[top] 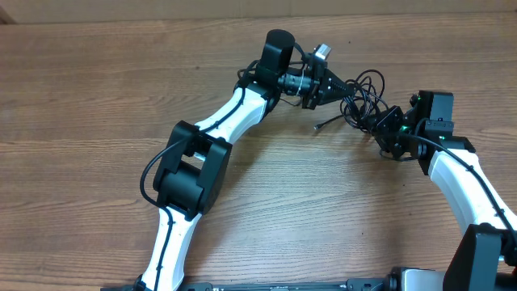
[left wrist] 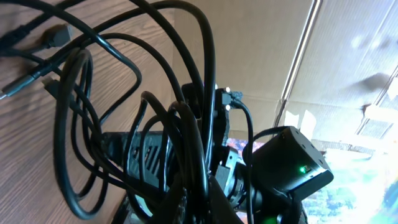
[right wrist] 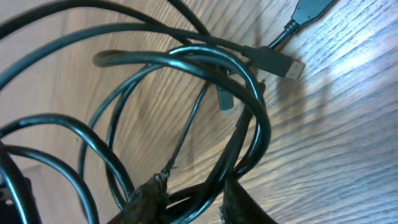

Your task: Untangle cables

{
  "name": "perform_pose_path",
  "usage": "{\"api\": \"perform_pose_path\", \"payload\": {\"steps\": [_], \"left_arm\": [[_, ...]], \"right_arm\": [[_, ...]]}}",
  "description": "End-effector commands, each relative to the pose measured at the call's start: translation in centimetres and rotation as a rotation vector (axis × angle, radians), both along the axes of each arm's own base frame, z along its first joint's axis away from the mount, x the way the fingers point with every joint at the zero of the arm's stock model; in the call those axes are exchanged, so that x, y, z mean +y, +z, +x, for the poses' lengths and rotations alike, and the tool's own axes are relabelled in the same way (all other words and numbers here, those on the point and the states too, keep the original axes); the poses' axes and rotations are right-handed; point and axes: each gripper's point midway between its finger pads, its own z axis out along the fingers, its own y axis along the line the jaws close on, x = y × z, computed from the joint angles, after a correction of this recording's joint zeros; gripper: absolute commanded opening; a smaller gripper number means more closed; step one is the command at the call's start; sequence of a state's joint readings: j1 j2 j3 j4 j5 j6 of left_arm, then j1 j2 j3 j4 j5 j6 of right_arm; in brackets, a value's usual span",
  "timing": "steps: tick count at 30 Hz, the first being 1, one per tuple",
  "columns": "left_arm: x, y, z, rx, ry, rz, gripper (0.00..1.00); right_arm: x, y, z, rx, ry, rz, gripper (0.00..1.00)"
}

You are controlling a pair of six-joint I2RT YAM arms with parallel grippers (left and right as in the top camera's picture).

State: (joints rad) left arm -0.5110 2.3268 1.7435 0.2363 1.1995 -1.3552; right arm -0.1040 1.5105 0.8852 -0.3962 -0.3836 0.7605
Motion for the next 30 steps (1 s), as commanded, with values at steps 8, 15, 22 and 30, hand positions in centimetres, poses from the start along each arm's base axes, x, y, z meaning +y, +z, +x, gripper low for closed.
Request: {"api": "perform_pose_path", "payload": {"steps": [8, 15, 22, 30], "left_arm": [[-0.6, 0.0, -0.8, 0.013, -0.03, -0.006, 0.04], [-0.8, -0.2, -0.5, 0.015, -0.005, 0.004, 0.04], [-1.1, -0.4, 0.1, 0.006, 0.036, 0.018, 0.04], [-1.1, -0.4, 0.2, 0.002, 0.04, 0.018, 0.04]], "right_arm": [[-0.1, 0.2, 0.4, -0.011, -0.001, -0.019, 0.13], [0.1, 0.1, 0.3, -0.004, 0.003, -0.023, 0.25], [2.5, -0.1, -0.1, 0.001, 0.064, -0.037, 0.29], [4.1, -0.3, -0.3, 0.001, 0.103, -0.07, 0.3]]}}
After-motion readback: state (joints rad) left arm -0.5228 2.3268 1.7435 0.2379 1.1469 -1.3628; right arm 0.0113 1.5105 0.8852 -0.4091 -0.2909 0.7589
